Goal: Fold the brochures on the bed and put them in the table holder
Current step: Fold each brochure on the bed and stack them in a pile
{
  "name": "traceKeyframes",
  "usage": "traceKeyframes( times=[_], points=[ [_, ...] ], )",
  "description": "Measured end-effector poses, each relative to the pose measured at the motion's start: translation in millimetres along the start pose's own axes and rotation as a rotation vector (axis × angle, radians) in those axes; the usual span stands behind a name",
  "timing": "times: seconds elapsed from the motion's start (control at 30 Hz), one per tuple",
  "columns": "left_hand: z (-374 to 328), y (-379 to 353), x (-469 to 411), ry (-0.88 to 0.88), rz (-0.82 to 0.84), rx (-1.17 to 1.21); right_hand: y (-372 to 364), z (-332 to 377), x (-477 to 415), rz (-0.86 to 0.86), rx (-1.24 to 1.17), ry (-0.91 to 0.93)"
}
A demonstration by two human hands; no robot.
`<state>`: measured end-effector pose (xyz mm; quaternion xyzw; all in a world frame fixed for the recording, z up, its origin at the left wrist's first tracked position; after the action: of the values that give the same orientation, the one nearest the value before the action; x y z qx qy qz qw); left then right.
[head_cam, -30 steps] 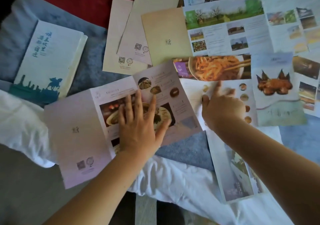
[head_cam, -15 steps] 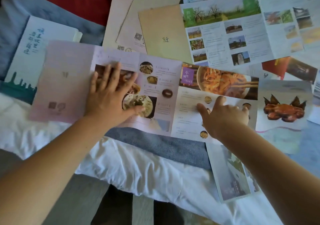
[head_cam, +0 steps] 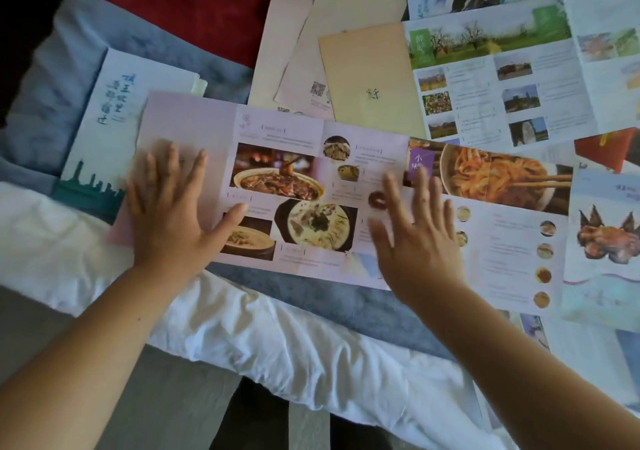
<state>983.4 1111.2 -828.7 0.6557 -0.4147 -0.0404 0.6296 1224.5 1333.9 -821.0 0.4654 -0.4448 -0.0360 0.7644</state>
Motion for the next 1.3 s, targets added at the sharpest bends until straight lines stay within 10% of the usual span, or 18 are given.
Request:
traceKeyframes(
  times=[0.83, 1.3],
  points=[
    [-58.0, -3.0, 6.2, -0.129, 0.080, 0.403, -23.4, 91.3, -46.6, -0.094, 0.101, 0.182],
    [-178.5, -17.2, 18.0, -0.228, 0.146, 0.337, 14.0, -82.0, -5.5, -0.191, 0.030, -0.113]
  ],
)
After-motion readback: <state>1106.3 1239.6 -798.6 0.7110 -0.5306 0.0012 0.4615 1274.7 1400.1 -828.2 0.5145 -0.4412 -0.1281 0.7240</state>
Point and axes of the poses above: each hand's wrist, its own x-axis away from the middle knuckle, its own y-axis out of the back of the hand, z = x × y, the point moved 10 cm from there along -x, towards the middle knuckle, and after that the axes turned 15 degrees about z, right-handed, at the moved point
